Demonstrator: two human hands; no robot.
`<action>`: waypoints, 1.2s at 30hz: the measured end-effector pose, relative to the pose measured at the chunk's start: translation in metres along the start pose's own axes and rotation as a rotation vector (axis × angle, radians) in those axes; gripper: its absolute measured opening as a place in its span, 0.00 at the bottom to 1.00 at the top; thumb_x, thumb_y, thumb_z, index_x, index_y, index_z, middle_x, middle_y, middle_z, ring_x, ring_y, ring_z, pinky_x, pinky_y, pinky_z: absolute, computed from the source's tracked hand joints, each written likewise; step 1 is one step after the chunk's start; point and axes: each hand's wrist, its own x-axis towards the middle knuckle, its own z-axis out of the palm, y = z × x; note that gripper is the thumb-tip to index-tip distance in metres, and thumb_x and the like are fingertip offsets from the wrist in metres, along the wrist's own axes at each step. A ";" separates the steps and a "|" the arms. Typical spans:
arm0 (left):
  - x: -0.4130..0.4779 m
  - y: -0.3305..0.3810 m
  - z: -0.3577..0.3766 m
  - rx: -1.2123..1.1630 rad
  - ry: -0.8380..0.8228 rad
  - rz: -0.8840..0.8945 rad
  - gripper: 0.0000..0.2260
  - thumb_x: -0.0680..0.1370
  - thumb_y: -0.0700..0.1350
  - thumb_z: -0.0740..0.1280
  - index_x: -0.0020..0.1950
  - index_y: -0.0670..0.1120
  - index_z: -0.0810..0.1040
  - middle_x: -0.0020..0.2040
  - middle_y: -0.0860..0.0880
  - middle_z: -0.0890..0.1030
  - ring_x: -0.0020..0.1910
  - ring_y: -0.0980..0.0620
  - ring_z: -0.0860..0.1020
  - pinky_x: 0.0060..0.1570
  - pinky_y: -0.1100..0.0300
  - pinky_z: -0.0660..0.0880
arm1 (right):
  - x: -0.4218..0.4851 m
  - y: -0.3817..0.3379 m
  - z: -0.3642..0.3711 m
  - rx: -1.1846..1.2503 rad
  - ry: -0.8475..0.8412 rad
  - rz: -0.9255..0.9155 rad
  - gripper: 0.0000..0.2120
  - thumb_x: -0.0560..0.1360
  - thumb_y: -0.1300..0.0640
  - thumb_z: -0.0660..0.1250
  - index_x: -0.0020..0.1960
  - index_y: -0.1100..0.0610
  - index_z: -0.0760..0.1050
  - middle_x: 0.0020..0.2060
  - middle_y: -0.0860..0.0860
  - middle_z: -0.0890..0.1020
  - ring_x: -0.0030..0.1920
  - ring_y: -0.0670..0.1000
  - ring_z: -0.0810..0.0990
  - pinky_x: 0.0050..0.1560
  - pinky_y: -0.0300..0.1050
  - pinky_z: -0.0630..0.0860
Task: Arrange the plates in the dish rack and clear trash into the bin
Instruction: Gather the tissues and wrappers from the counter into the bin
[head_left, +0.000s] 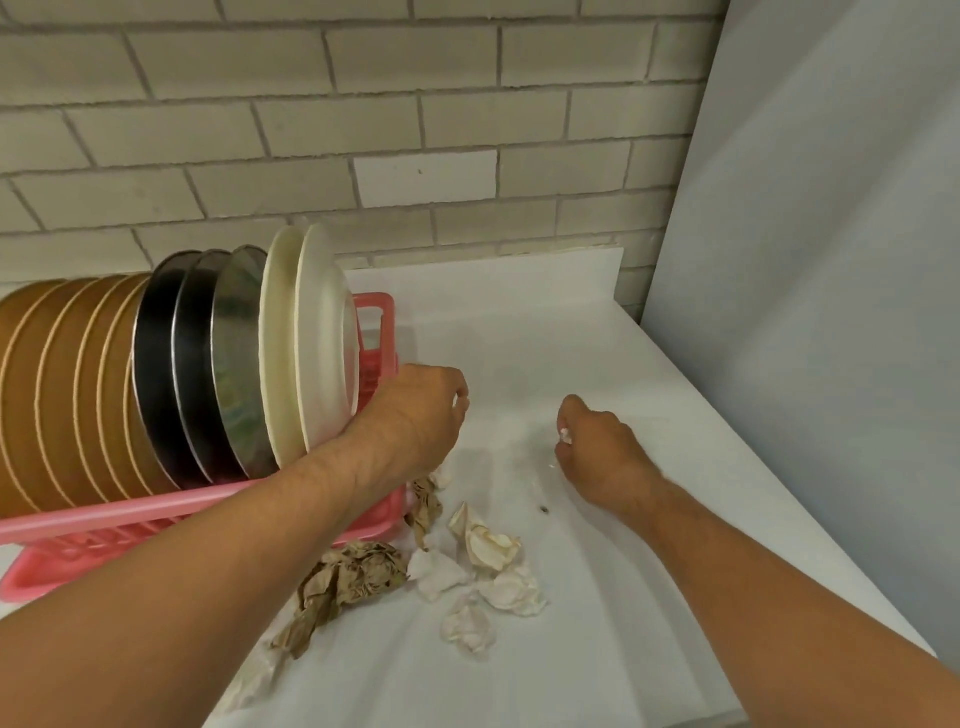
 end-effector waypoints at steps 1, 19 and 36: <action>0.004 0.002 0.003 0.050 -0.033 0.010 0.09 0.81 0.45 0.58 0.58 0.48 0.76 0.51 0.48 0.79 0.42 0.51 0.77 0.41 0.59 0.75 | -0.002 0.003 -0.002 -0.022 0.011 0.003 0.07 0.80 0.60 0.54 0.56 0.53 0.65 0.44 0.54 0.77 0.43 0.55 0.77 0.44 0.48 0.75; 0.005 0.026 0.055 0.500 -0.361 -0.147 0.10 0.74 0.36 0.66 0.55 0.42 0.78 0.53 0.46 0.80 0.51 0.47 0.80 0.45 0.57 0.75 | -0.025 0.021 -0.012 0.197 0.105 0.039 0.23 0.68 0.38 0.73 0.38 0.54 0.66 0.41 0.49 0.71 0.37 0.46 0.70 0.34 0.39 0.64; -0.013 0.033 0.036 0.061 0.013 0.156 0.25 0.69 0.26 0.59 0.64 0.45 0.67 0.50 0.45 0.72 0.44 0.46 0.73 0.40 0.54 0.73 | -0.055 0.011 -0.034 0.261 0.186 0.084 0.28 0.72 0.40 0.70 0.69 0.46 0.68 0.60 0.51 0.76 0.59 0.51 0.75 0.52 0.41 0.71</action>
